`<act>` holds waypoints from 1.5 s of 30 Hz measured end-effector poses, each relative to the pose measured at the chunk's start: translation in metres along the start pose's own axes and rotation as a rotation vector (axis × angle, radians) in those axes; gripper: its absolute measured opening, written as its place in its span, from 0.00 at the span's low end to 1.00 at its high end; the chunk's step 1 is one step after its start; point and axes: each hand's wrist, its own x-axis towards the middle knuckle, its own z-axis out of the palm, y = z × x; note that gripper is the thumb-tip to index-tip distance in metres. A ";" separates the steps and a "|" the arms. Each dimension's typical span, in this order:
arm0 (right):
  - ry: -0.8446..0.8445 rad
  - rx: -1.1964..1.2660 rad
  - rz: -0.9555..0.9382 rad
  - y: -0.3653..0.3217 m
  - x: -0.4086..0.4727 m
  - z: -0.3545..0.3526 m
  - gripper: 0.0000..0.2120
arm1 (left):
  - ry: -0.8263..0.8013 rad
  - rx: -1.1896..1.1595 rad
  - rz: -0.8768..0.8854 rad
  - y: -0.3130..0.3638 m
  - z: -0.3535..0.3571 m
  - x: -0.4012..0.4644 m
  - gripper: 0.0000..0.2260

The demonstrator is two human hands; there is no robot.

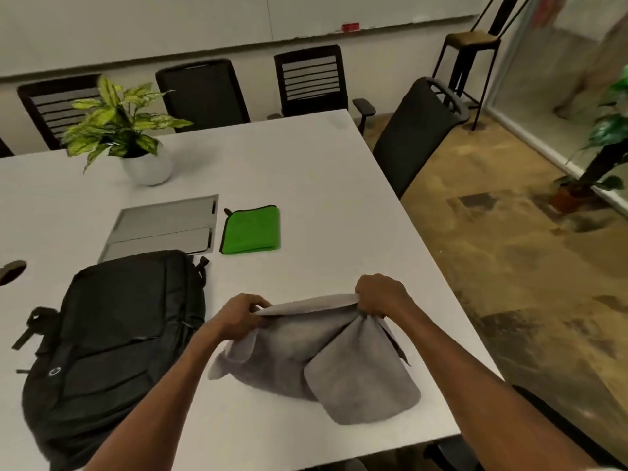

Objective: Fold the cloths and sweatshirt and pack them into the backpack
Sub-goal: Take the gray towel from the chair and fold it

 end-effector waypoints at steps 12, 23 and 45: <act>0.199 0.197 0.149 0.000 0.048 0.047 0.14 | 0.554 -0.217 -0.294 -0.039 0.044 0.048 0.28; -0.214 0.342 0.427 0.029 0.051 0.103 0.36 | 0.282 -0.317 -0.800 -0.067 0.124 0.023 0.41; 0.225 0.765 0.402 0.037 0.020 0.143 0.14 | 0.407 -0.813 -0.475 -0.062 0.101 -0.008 0.19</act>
